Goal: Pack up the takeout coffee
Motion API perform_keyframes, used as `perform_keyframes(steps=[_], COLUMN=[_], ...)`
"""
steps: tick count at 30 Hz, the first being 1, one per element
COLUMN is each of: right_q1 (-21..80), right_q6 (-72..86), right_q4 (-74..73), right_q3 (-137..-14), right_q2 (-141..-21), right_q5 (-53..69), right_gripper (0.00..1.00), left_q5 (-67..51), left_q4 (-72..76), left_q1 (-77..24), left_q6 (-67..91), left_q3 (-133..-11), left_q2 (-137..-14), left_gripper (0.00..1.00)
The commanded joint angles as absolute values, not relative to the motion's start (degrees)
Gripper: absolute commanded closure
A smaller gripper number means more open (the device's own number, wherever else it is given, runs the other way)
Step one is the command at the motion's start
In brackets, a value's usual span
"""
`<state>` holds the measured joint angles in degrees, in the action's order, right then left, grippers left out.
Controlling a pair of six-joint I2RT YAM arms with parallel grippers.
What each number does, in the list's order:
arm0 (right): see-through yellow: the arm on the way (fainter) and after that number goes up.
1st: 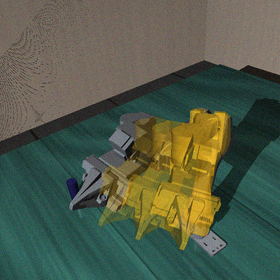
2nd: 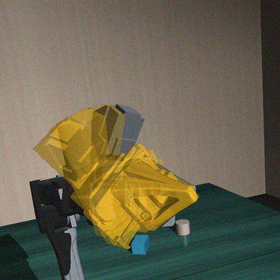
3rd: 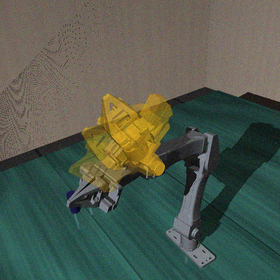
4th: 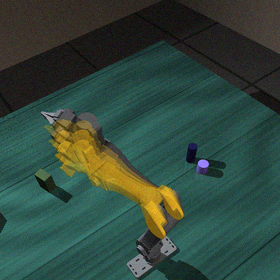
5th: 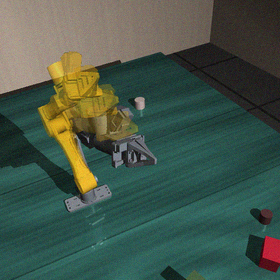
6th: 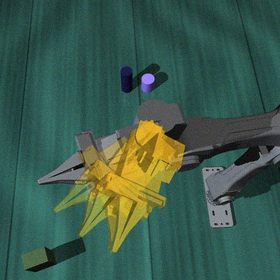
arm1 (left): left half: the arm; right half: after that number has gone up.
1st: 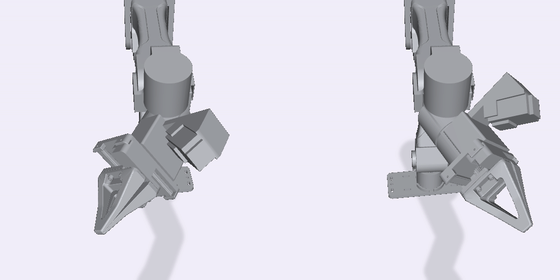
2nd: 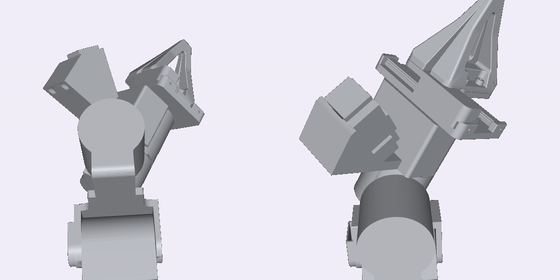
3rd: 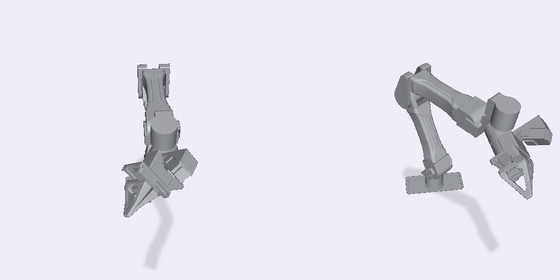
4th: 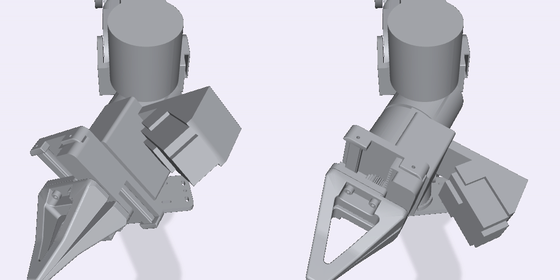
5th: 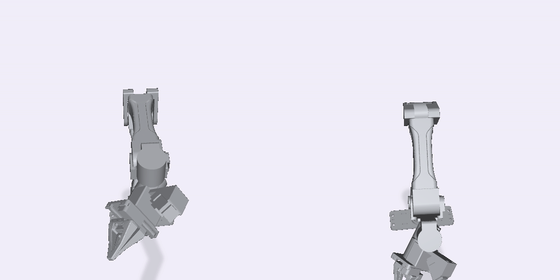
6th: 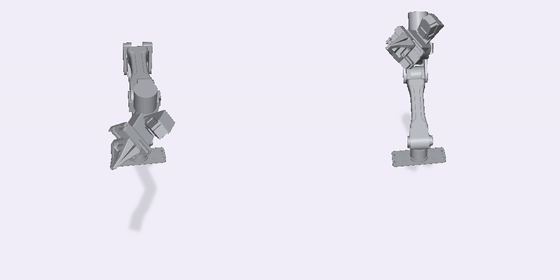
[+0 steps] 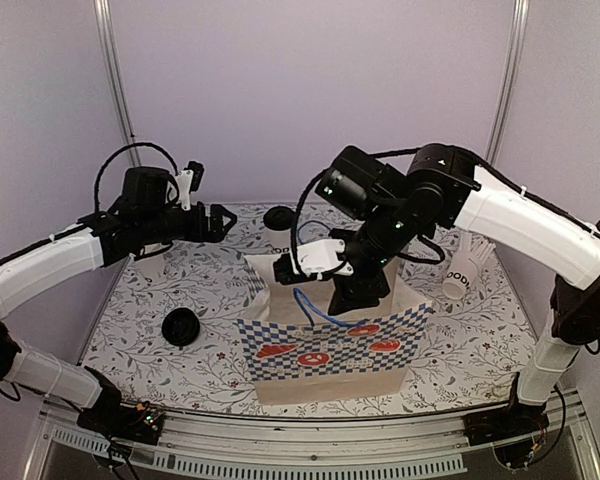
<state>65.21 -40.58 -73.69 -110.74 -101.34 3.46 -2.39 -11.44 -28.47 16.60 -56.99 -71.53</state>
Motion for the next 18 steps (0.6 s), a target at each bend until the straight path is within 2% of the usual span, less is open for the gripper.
perform_keyframes(steps=[1, 5, 9, 13, 18], right_q1=[65.3, 65.2, 65.3, 65.2, 65.2], right_q6=[-43.8, -46.8, -48.8, -49.2, -49.6], right_q4=[-75.3, -73.5, -71.8, -65.6, -64.5], right_q3=[-117.9, -119.2, -122.8, -123.5, -122.4], right_q2=[-99.2, -96.6, -95.3, -92.2, -91.1], right_q5=[4.9, 3.7, -3.6, -8.8, -15.4], right_gripper=[0.36, 0.28, 0.22, 0.09, 0.07], left_q5=[-4.7, -9.2, -10.2, -12.2, -15.1], left_q4=[-8.2, -3.0, 0.8, 2.1, 2.9], left_q1=[-25.9, -24.0, -23.6, -23.7, -23.7], left_q6=[17.0, 17.5, 16.4, 15.9, 15.8], left_q3=[-61.0, -65.2, -71.0, -77.9, -85.4], left_q2=[-79.4, -89.3, -99.7, -109.4, -117.6], left_gripper=[0.0, 0.0, 0.0, 0.0, 0.0])
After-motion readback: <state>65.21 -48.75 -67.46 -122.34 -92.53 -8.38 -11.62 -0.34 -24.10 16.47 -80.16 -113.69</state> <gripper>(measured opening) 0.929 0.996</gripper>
